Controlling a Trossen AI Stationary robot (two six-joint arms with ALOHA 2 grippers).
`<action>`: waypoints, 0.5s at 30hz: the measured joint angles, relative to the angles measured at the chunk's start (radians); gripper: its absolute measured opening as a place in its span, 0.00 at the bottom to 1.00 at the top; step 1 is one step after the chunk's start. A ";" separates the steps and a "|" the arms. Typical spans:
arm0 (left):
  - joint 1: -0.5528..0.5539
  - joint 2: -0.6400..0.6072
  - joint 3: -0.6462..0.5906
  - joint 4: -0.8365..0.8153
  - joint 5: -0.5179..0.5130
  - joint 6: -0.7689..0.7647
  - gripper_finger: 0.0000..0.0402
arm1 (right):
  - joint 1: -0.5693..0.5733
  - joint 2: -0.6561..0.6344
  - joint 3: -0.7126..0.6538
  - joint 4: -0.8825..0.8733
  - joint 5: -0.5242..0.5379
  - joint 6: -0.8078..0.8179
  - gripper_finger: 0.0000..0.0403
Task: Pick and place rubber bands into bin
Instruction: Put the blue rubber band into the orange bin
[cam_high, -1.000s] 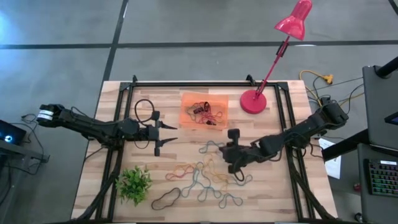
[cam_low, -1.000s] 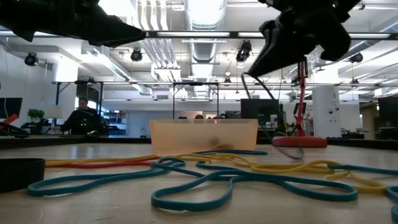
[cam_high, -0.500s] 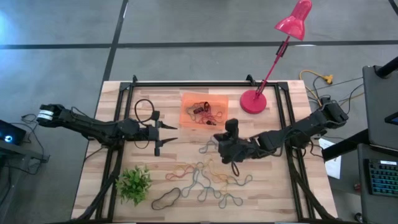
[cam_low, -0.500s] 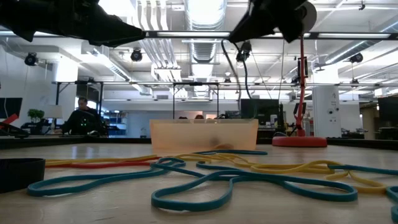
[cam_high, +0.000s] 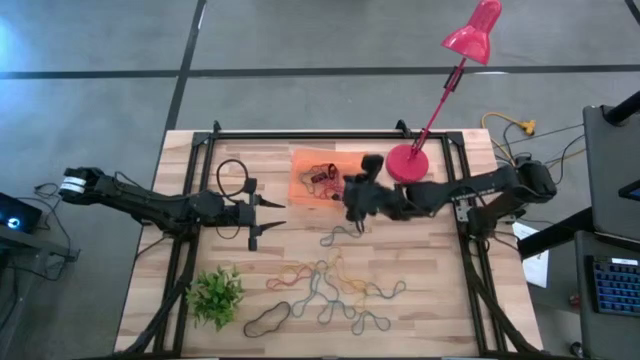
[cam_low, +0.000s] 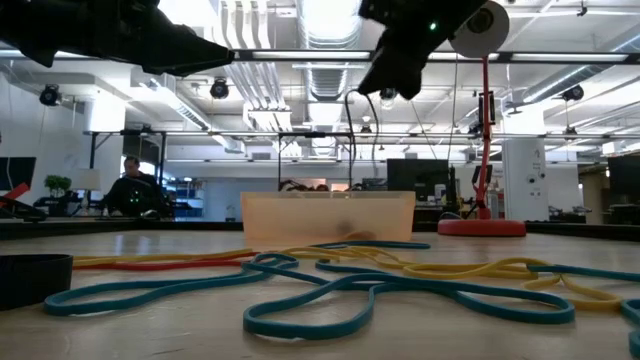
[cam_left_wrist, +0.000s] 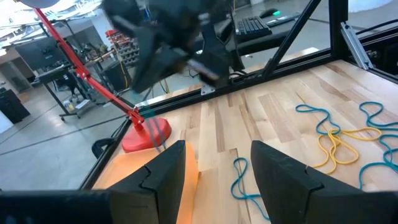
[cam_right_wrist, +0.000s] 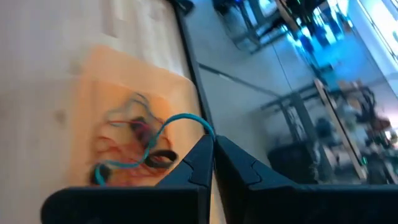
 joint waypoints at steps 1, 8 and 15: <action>0.000 0.000 0.000 0.000 0.000 0.000 0.42 | -0.021 0.000 -0.001 0.005 -0.002 0.000 0.02; 0.000 0.000 0.000 -0.001 0.000 0.000 0.42 | -0.172 0.000 -0.014 0.074 -0.198 0.010 0.02; 0.000 0.000 0.000 -0.005 0.000 0.000 0.42 | -0.272 0.000 -0.058 0.102 -0.258 0.060 0.02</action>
